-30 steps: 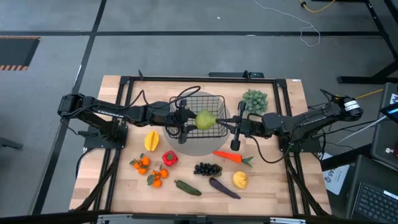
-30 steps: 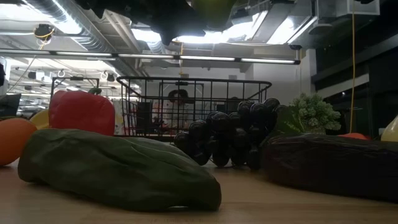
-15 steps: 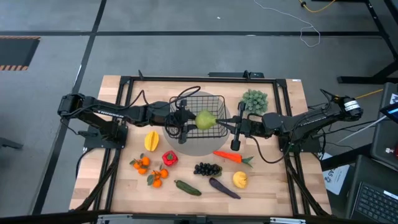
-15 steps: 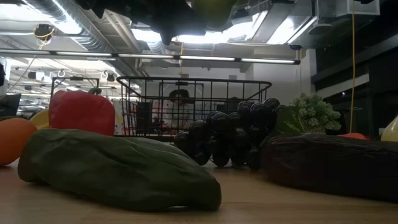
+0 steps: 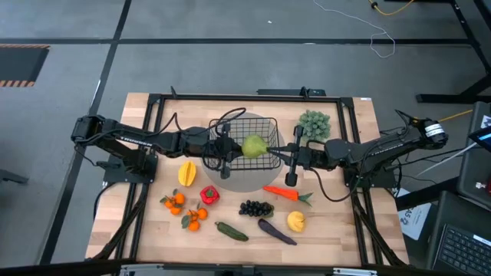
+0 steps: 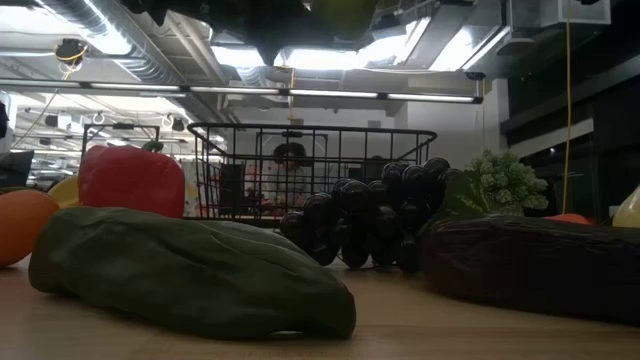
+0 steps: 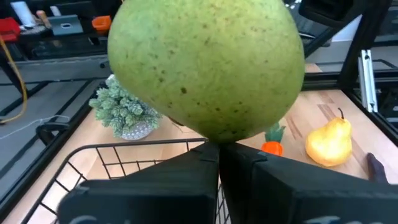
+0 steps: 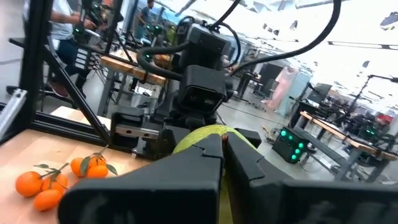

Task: Build produce basket
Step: Put the green pear into the black wire basket

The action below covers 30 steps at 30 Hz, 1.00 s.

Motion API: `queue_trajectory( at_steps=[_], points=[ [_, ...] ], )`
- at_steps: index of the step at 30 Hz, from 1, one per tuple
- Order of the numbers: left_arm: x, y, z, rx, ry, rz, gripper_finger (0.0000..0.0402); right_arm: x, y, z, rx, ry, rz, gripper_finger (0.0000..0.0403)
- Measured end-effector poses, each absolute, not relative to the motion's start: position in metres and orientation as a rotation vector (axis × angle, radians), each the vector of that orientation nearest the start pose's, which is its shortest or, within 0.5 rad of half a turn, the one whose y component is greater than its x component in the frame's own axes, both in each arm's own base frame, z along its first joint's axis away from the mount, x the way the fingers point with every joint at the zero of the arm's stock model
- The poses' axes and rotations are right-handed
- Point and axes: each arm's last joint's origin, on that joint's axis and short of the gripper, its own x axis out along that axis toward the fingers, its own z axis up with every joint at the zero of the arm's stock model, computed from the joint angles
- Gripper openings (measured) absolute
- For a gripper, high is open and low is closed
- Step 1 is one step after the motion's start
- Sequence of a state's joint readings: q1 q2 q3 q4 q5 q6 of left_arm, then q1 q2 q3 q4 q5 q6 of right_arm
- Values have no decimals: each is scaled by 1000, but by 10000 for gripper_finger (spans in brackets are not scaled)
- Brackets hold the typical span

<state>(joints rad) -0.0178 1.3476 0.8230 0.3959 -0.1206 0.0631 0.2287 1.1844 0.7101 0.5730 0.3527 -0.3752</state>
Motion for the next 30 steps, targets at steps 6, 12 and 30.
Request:
queue_trajectory(
  at_steps=[6, 12, 30],
  points=[
    [299, -3, 279, 75, 123, 133, 0, 256, 54, 300, -307, -115, 26, 0],
    [299, -3, 279, 74, 124, 136, 0, 256, 57, 301, -294, -148, 125, 0],
    [299, 3, 276, 64, 148, 164, 5, 255, 60, 303, -252, -178, 221, 0]
  ],
)
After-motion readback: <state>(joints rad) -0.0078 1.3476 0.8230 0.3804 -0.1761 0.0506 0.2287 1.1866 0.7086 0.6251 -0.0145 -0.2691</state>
